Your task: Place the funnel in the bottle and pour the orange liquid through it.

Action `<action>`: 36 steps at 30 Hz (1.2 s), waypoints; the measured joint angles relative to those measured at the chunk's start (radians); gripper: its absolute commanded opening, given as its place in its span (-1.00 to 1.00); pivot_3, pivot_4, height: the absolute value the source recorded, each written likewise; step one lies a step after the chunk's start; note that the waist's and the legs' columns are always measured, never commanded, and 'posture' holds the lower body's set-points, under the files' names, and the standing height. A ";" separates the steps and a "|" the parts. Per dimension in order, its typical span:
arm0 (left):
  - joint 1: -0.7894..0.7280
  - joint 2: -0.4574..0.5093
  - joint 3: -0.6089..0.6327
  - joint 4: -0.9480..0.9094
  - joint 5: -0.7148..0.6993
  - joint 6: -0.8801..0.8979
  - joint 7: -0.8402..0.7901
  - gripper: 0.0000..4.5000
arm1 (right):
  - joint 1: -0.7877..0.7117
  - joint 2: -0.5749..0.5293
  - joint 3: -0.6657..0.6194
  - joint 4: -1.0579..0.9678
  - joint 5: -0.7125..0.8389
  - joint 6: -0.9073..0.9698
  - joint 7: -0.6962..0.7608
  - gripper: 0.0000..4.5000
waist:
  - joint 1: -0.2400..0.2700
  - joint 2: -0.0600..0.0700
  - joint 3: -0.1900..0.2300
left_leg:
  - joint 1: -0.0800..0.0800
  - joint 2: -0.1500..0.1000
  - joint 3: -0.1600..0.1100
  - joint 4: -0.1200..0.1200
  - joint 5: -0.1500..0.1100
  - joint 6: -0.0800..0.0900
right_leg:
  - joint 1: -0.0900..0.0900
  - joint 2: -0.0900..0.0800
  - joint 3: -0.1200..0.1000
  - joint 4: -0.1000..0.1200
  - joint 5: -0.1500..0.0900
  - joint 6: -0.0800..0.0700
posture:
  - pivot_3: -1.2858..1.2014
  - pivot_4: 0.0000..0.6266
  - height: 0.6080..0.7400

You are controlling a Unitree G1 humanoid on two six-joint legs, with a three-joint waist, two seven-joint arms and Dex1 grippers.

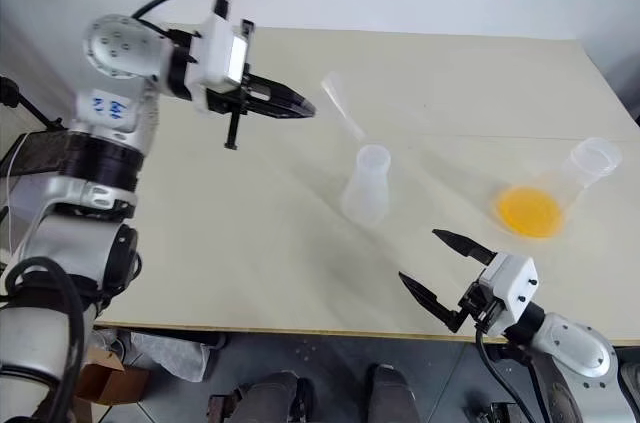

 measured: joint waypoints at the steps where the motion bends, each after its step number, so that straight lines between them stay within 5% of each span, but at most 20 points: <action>1: -0.013 -0.021 -0.011 0.045 0.016 -0.034 -0.016 -1.00 | 0.011 0.007 0.000 -0.008 -0.006 -0.003 -0.010 1.00 | 0.002 0.000 0.000 | 0.000 0.000 0.000 0.000 0.000 0.000 | 0.000 0.000 0.000 0.000 0.000 0.000 | 0.03 -0.52 1.00; 12: -0.136 -0.137 -0.029 0.296 0.157 -0.229 0.032 -1.00 | 0.051 0.053 0.019 -0.044 -0.048 -0.026 -0.075 1.00 | 0.008 -0.004 0.002 | -0.002 -0.002 -0.002 0.001 0.000 0.003 | 0.000 -0.003 0.000 -0.001 0.001 0.002 | 0.03 -0.52 1.00; 28: -0.177 -0.188 -0.052 0.374 0.284 -0.302 0.089 -1.00 | 0.051 0.057 0.034 -0.052 -0.059 -0.042 -0.094 1.00 | 0.008 -0.004 0.003 | -0.002 -0.002 -0.002 0.001 0.000 0.003 | 0.000 -0.003 -0.001 -0.001 0.001 0.002 | 0.03 -0.52 1.00; 36: -0.177 -0.211 -0.021 0.374 0.264 -0.265 0.078 -0.05 | 0.062 0.058 0.033 -0.060 -0.059 -0.042 -0.103 1.00 | 0.006 -0.004 0.003 | -0.002 -0.002 -0.002 0.001 0.000 0.003 | 0.000 -0.002 -0.001 0.000 0.001 0.002 | 0.03 -0.52 1.00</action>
